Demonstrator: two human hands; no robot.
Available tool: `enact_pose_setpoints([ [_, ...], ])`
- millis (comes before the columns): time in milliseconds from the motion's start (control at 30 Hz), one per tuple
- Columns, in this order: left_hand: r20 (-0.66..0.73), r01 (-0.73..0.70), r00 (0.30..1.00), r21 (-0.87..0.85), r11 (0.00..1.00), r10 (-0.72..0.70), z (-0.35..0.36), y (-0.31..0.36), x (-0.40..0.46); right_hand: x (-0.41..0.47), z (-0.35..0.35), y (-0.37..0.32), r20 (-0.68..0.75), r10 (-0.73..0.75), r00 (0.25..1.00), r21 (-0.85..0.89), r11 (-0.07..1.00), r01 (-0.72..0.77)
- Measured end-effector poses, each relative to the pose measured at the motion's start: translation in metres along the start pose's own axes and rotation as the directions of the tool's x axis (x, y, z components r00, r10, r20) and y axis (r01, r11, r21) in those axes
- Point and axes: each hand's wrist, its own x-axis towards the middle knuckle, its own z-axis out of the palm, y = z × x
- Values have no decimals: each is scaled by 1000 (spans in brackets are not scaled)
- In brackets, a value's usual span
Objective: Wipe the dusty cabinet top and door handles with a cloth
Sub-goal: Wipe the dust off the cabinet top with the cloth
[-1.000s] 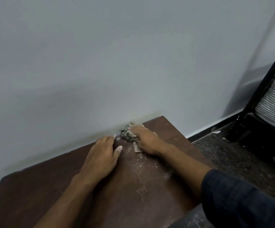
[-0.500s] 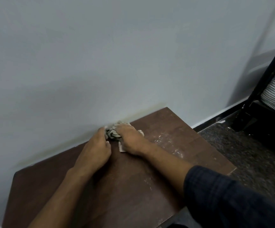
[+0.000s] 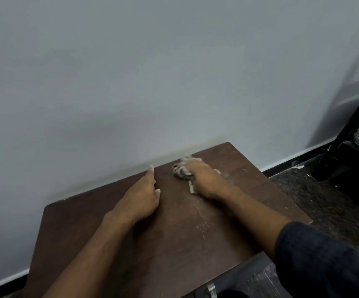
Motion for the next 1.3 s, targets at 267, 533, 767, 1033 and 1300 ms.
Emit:
enact_pose_setpoints([
  [267, -251, -240, 938, 29, 970, 240, 28, 21, -12, -73, 14, -65, 27, -114, 993, 35, 993, 113],
  [533, -148, -255, 953, 77, 964, 264, 41, 41, -28, -76, -62, 44, -107, 167, 980, -23, 985, -170],
  [767, -151, -247, 956, 47, 968, 251, 49, 47, -33, -117, -40, -29, -98, 7, 995, -81, 997, -15],
  [1033, -137, -286, 948, 22, 958, 286, 56, 61, -39, -151, -62, 53, -177, 158, 971, -87, 981, -176],
  [1300, -125, -428, 896, 5, 904, 426, 77, 94, -40, -200, -55, 32, -97, 4, 995, -86, 996, -13],
])
